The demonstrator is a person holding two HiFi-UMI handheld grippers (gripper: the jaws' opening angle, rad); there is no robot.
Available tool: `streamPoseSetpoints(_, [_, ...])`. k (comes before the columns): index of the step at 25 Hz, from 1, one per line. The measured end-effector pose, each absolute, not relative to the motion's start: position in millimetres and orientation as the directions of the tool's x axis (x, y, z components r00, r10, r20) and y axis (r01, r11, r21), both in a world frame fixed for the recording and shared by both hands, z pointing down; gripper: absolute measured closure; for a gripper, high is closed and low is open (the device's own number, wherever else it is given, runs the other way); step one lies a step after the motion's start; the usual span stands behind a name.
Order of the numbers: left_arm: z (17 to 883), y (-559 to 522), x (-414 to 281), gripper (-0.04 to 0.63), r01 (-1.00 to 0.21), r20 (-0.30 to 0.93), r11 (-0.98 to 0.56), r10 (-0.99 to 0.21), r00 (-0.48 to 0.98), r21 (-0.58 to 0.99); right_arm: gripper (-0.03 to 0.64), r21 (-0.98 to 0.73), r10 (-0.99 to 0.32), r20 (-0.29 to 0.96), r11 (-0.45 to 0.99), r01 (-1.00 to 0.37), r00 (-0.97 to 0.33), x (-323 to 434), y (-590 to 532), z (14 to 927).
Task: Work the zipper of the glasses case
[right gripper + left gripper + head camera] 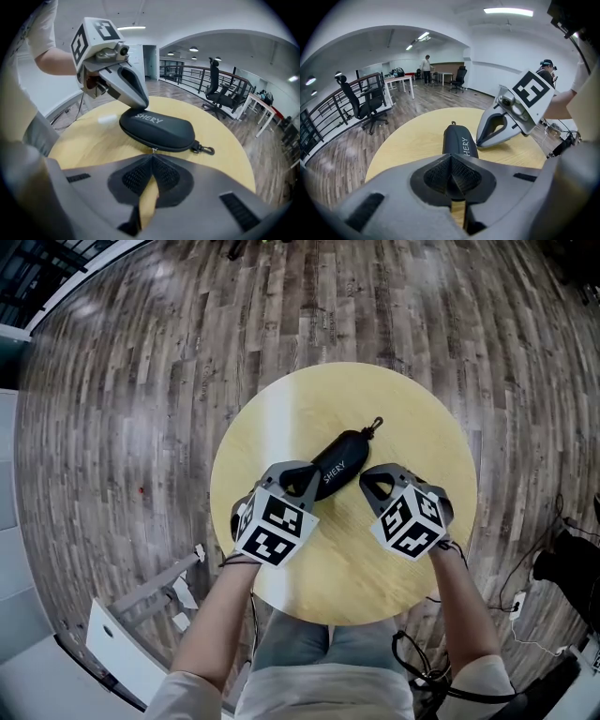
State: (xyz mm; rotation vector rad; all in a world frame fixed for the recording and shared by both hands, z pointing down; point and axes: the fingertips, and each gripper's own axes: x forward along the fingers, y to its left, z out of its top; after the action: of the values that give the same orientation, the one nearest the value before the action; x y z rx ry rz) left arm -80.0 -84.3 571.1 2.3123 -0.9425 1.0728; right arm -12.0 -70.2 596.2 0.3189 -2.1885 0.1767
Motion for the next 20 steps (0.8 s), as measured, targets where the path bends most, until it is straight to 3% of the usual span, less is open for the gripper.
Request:
streamPoseSetpoints(10, [571, -86, -82, 0.589, -0.741, 0.772, -0.665, -0.419, 0.477, 0.097, 0.615, -0.1, -0.146, 0.751, 0.939, -0.329, -0.644, -53, -32, 596])
streamPoseSetpoints(20, [549, -76, -60, 0.589, -0.702, 0.721, -0.691, -0.396, 0.568, 0.173, 0.615, -0.013, -0.111, 0.816, 0.977, -0.211, -0.567, 9, -42, 598])
